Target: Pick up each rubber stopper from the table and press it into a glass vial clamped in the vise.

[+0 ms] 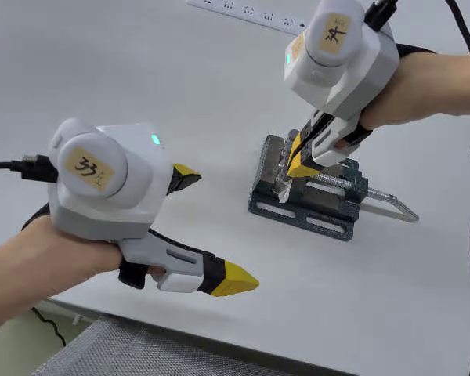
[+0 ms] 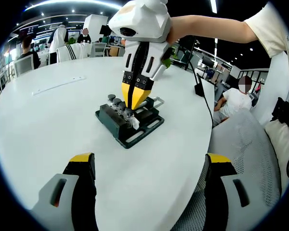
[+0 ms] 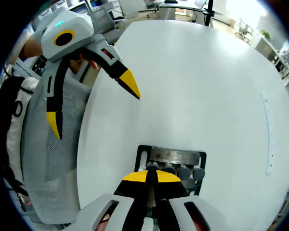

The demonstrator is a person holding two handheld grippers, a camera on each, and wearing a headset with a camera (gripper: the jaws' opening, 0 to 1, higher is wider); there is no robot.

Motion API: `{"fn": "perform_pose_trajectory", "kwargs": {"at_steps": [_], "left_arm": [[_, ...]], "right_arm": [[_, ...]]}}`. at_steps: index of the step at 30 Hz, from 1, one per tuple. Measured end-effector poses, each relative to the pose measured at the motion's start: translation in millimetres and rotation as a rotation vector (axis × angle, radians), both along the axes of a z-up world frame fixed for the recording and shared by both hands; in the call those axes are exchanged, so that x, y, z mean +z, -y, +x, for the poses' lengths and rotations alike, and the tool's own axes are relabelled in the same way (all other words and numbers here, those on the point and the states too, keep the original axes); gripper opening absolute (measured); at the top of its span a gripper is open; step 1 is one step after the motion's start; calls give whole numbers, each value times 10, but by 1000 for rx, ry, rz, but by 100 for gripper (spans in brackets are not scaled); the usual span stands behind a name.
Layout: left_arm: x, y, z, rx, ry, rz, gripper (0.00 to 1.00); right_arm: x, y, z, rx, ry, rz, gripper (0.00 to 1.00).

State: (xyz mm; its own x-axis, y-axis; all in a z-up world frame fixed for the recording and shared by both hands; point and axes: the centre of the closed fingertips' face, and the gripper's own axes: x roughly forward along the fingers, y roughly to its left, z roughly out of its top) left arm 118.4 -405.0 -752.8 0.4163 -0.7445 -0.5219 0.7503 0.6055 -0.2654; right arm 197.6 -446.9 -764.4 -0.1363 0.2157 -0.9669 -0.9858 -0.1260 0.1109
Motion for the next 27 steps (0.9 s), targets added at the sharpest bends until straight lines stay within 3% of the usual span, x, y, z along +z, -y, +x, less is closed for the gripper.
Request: {"fn": "perform_pose_trajectory", "kwargs": {"at_steps": [11,19,27], "left_arm": [[-10,-10,3,0,3,3,94],[-7,-5,-6,-2,2,5,94],[-13,-13,-13,1,-2,5,94]], "right_arm": [[-2,1,3,-22,-11,-9,0],[8,11,10,-41,-51,-8,0],[-4,8,30,-50,-38,-10,0]]}}
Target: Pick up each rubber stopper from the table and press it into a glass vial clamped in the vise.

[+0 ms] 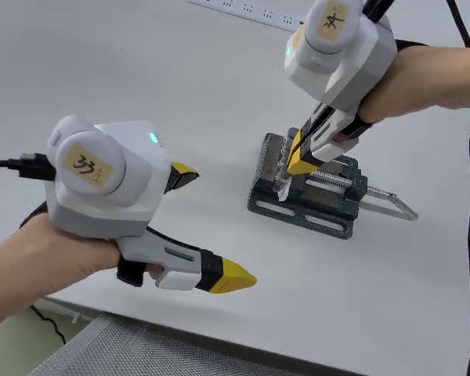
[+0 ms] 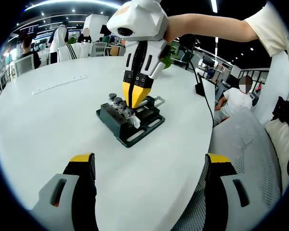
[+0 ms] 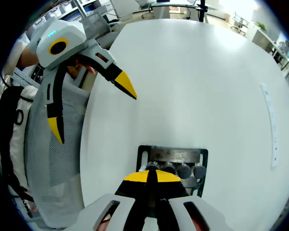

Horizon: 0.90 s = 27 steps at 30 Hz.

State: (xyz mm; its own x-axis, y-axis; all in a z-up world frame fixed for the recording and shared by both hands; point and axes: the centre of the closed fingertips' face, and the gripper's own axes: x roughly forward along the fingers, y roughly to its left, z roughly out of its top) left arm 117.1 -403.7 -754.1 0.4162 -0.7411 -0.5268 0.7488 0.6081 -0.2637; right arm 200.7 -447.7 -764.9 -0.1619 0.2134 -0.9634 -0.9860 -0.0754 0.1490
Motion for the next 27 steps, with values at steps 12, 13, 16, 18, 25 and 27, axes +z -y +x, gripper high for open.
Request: {"fn": "perform_pose_trajectory", "kwargs": {"at_steps": [12,13,16,18,25,27], "left_arm": [[-2,24,26,3,-1,-11,93],[-3,24,27,4,-2,-11,93],[-8,27,32,5,-3,-14,93],[-16,34,27,4,-5,-15,93],[-32,53,27,0,-8,-20,93],[-33,50,37,3,-8,-23,93]], "right_arm": [[-24,-9,-1,-21,31,-4,0],[-25,-12,-7,-17,33,-8,0],[-28,-20,-10,-5,40,-26,0],[-20,-17,-27,6,43,-36,0],[-27,-19,-34,18,53,-66,0],[-23,-14,-25,18,53,-70,0]]}}
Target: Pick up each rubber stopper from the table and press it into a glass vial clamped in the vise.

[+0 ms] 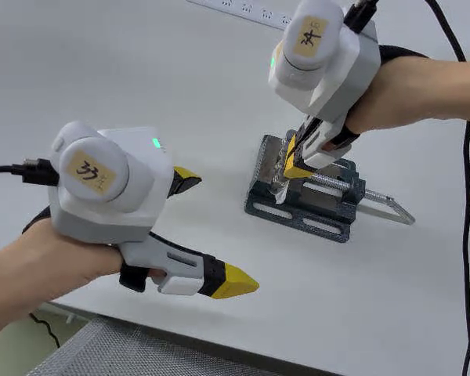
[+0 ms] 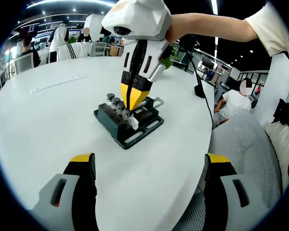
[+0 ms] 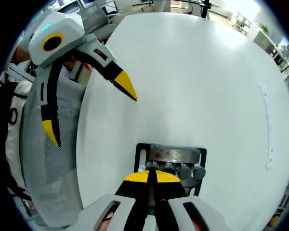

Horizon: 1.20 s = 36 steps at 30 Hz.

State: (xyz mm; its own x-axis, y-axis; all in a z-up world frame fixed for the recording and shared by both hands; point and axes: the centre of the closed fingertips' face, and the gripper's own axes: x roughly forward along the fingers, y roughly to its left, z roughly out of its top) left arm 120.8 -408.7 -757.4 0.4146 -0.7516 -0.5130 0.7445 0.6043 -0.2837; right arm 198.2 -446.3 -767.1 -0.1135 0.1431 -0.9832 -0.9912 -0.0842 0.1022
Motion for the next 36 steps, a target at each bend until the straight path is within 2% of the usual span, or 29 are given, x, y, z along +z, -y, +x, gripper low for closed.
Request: {"fn": "perform_pose_trajectory", "kwargs": {"at_steps": [3,6,18,29,36], "left_arm": [[-6,1,2,1,-1,0,93],[-3,5,12,6,0,-5,93],[-4,29,12,12,-3,-15,93],[-8,29,9,15,-2,-19,93],[-8,23,-13,18,-6,-19,93]], "right_arm": [[-2,-5,2,-3,-3,1,0],[-8,-7,-5,17,19,-4,0],[-26,-21,10,11,19,-28,0],[-29,-15,-26,47,48,-55,0],[-39,6,-12,18,30,-57,0]]}}
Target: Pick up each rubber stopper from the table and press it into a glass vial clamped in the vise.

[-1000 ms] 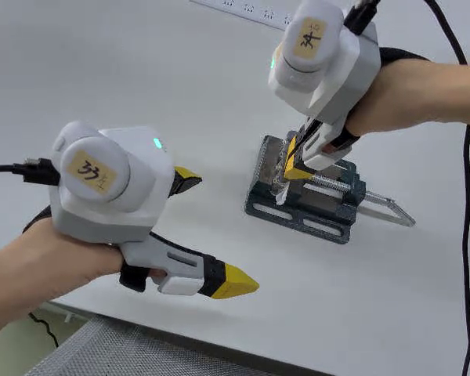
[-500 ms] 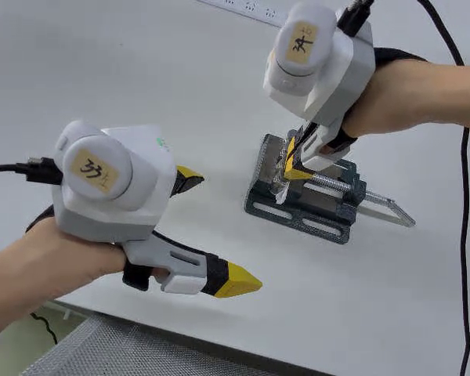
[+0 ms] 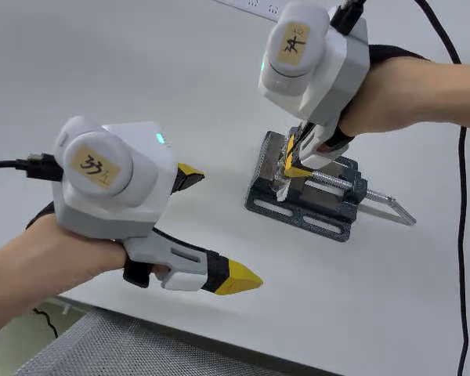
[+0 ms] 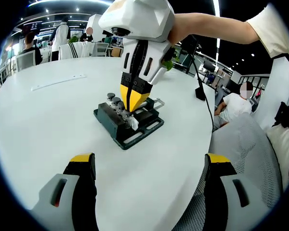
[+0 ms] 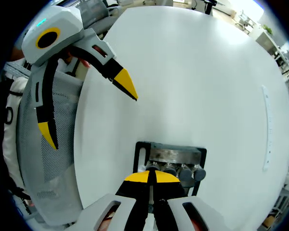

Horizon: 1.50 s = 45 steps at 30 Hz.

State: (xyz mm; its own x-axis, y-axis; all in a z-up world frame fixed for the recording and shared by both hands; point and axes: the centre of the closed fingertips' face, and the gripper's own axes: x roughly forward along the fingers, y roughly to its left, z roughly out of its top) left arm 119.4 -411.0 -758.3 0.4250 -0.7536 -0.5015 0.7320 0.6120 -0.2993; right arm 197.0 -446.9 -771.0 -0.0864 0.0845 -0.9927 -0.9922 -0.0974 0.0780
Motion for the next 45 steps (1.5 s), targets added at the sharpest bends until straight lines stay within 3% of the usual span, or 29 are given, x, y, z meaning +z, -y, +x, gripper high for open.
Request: {"fn": "perform_pose_trajectory", "kwargs": {"at_steps": [18,21,27,32,39,41,43,45], "left_arm": [[5,14,13,7,1,-4,93],[32,24,11,6,1,-5,93],[52,-7,8,-2,6,10,93],[56,-17,17,-3,8,15,93],[43,1,-7,-10,2,13,93],[35,-6,-6,-10,3,16,93],[32,-8,-5,-9,1,14,93],[29,-12,-1,-8,1,15,93]], "right_arm": [[-2,-11,-6,22,6,-14,0],[3,-5,-13,45,12,-6,0],[2,5,24,16,-13,20,0],[2,0,9,53,1,31,0],[30,18,-3,51,-10,54,0],[45,27,-12,32,-22,54,4],[52,17,35,39,0,66,1],[56,7,43,28,-16,72,0]]}}
